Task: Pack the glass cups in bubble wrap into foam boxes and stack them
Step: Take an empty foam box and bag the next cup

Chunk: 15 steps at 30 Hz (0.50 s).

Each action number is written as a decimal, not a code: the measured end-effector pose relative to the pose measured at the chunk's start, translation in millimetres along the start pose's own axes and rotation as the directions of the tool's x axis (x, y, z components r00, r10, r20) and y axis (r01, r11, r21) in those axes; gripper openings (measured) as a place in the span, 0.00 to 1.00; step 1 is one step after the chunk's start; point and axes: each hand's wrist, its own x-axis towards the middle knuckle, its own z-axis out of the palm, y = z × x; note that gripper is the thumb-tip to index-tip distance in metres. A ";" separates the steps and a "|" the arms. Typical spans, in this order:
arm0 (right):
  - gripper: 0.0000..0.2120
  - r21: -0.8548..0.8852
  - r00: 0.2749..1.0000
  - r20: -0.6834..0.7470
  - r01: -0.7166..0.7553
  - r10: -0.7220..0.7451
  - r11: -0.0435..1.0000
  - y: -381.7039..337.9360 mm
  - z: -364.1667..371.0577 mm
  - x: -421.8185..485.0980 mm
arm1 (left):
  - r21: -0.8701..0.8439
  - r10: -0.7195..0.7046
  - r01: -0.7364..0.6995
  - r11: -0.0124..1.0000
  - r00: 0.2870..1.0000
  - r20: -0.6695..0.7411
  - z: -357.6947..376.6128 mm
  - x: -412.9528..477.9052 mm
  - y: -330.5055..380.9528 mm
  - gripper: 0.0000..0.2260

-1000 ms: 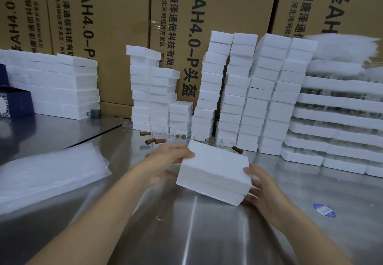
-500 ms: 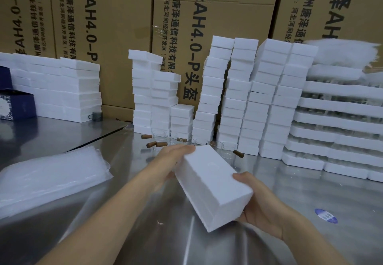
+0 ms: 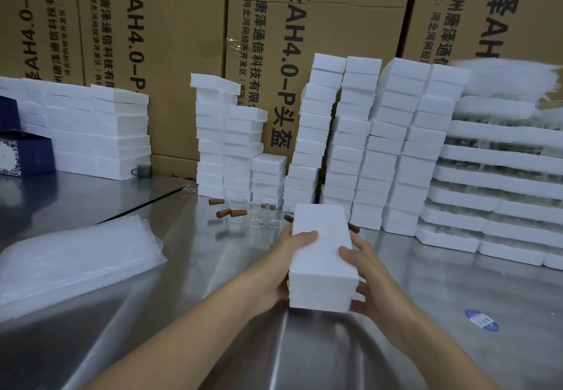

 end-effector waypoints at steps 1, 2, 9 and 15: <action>0.26 -0.003 1.000 -0.015 -0.002 0.002 1.000 0.8 0.2 -0.3 | 0.006 -0.002 0.002 1.000 1.000 0.005 -1.2 0.0 0.8 0.22; 0.27 -0.002 1.000 -0.029 -0.011 0.011 1.000 1.7 0.6 -0.8 | 0.016 -0.004 0.004 1.000 1.000 0.010 -2.1 -0.5 1.3 0.20; 0.28 0.090 0.981 -0.179 -0.054 0.070 0.994 1.6 -4.0 5.3 | 0.116 -0.040 0.027 0.993 0.993 0.109 -7.4 -1.6 5.4 0.20; 0.36 0.162 0.974 -0.202 -0.071 0.103 0.984 7.3 -8.7 6.0 | 0.284 -0.162 0.098 0.954 0.963 0.214 -5.4 -3.3 0.5 0.24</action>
